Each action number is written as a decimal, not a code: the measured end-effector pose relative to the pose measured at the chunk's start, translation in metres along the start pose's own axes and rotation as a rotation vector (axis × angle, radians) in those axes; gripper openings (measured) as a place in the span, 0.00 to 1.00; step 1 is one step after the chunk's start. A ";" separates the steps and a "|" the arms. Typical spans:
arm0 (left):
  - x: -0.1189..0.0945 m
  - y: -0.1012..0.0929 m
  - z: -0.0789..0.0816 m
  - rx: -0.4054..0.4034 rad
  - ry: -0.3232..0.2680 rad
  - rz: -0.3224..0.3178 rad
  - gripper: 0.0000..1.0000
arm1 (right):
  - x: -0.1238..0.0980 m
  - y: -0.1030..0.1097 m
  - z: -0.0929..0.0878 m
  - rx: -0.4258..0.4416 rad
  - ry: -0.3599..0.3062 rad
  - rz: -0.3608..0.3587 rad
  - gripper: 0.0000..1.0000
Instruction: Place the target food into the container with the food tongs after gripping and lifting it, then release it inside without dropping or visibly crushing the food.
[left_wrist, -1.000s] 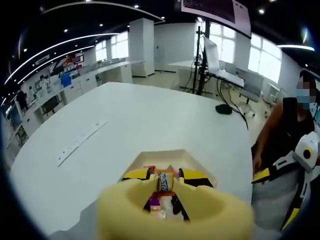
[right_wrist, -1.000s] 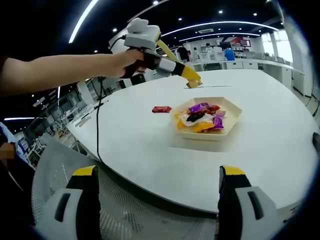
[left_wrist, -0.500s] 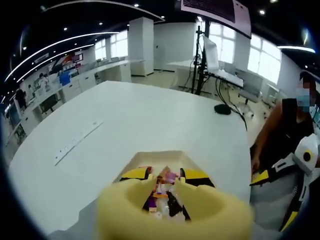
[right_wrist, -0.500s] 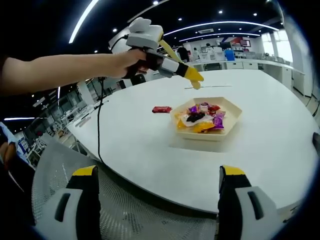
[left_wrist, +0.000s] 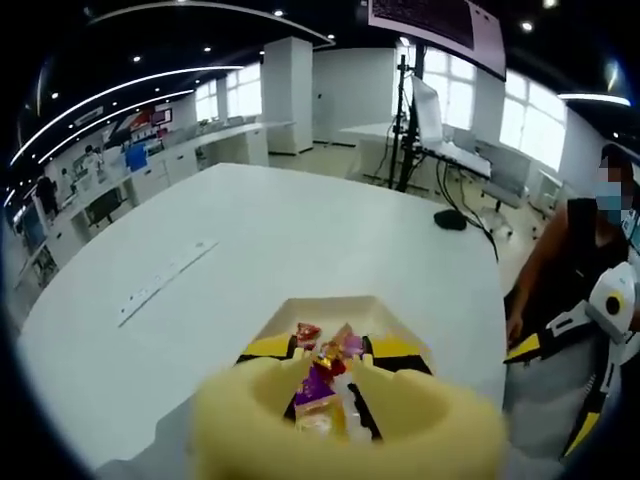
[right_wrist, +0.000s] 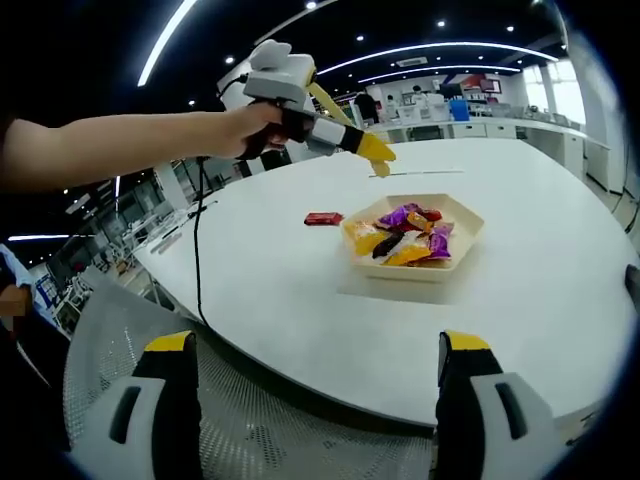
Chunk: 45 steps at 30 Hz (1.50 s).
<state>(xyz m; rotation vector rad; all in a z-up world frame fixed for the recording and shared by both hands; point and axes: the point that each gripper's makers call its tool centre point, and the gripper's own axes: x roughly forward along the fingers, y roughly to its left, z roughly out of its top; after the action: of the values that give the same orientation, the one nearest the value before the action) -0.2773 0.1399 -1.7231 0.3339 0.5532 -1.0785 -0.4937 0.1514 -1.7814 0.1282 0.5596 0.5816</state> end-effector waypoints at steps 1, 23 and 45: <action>-0.001 0.002 -0.002 0.006 0.000 0.006 0.23 | 0.000 0.000 0.000 0.000 0.000 0.000 0.99; -0.052 0.083 -0.072 0.021 0.022 0.119 0.25 | 0.000 0.000 -0.002 0.005 0.018 0.004 0.99; -0.040 0.122 -0.117 0.102 0.088 0.079 0.25 | 0.000 -0.003 -0.006 0.014 0.044 -0.012 1.00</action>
<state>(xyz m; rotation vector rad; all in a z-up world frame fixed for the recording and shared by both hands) -0.2129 0.2831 -1.7967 0.4904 0.5604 -1.0211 -0.4955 0.1490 -1.7877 0.1258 0.6070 0.5699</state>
